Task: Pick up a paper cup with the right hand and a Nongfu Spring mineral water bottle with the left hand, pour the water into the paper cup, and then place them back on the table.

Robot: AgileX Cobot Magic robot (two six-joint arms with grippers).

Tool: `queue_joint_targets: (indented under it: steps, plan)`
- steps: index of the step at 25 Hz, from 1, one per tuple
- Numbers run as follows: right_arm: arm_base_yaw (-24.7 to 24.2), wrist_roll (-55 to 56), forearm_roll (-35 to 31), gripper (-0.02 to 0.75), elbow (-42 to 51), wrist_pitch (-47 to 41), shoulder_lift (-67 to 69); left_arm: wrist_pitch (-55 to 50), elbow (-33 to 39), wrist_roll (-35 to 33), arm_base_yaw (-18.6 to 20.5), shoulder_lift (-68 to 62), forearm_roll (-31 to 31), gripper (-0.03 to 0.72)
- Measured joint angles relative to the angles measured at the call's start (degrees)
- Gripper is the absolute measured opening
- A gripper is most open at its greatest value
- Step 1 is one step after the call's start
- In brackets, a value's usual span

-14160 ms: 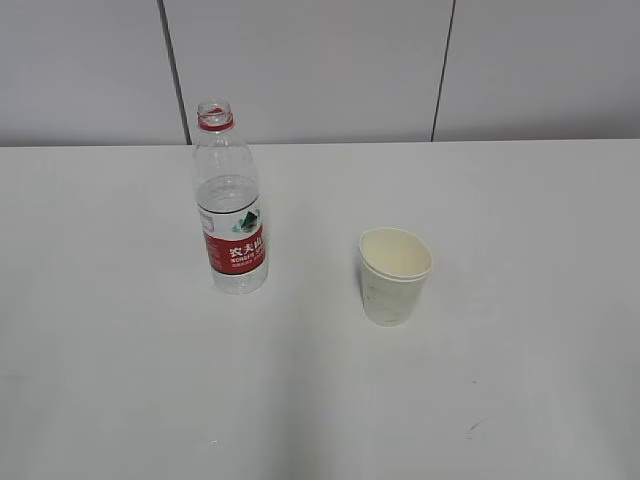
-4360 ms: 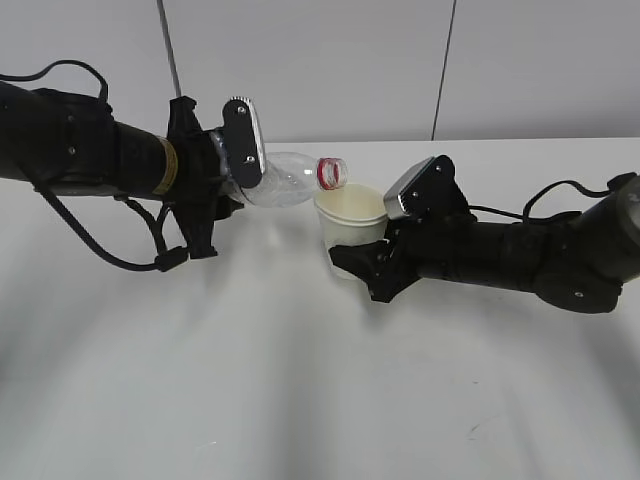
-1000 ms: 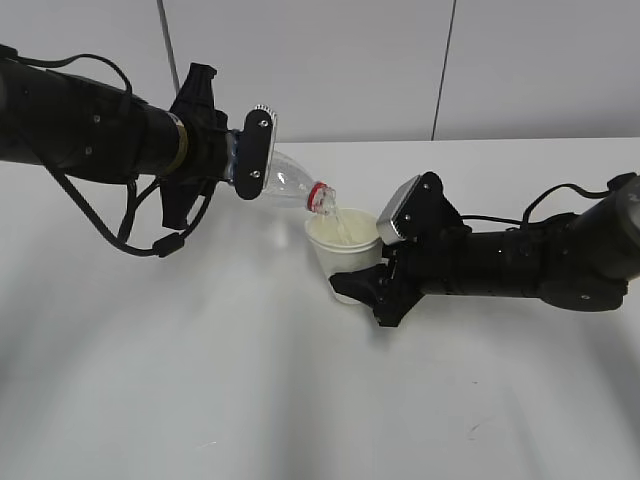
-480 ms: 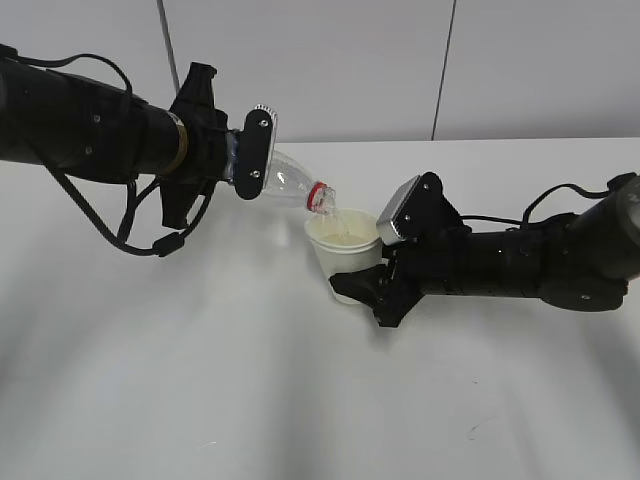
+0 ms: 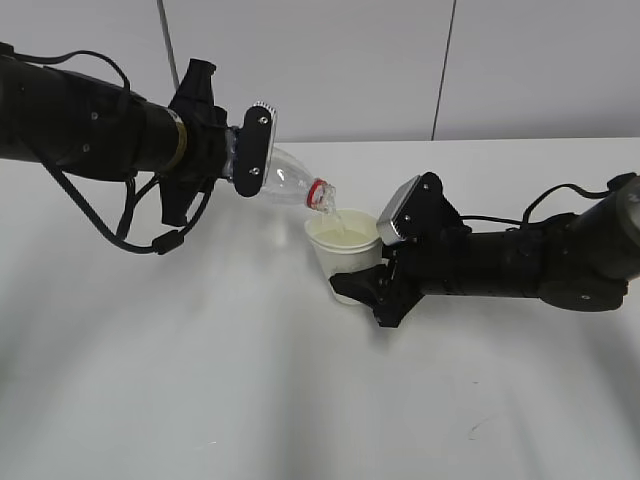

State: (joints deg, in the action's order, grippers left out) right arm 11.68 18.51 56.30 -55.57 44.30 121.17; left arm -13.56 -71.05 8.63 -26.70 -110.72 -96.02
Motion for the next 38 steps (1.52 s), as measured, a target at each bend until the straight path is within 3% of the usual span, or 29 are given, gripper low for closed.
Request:
queue_joint_targets:
  steps: [4,9,14,17,23,38]
  plan:
    - [0.00,0.00,-0.15,0.495,0.00,0.00,0.00,0.42,0.00,1.18,0.00,0.00,-0.07,0.311]
    - [0.00,0.00,-2.22,0.495,0.00,1.60,0.00,1.89,0.00,7.97,0.00,0.00,3.41,0.311]
    - [0.00,0.00,-6.57,0.495,0.00,2.15,0.00,3.63,0.00,11.18,0.00,0.00,15.58,0.311]
    - [0.00,-0.77,-9.88,0.495,0.00,2.15,0.00,6.50,0.00,11.61,0.37,0.00,26.80,0.311]
    - [0.00,-3.30,-19.82,0.495,0.00,3.67,0.00,18.23,1.44,11.84,3.09,0.00,44.80,0.311]
    - [0.00,-11.99,-36.03,0.495,0.00,7.83,0.93,51.92,15.19,10.29,8.88,-3.05,59.31,0.311]
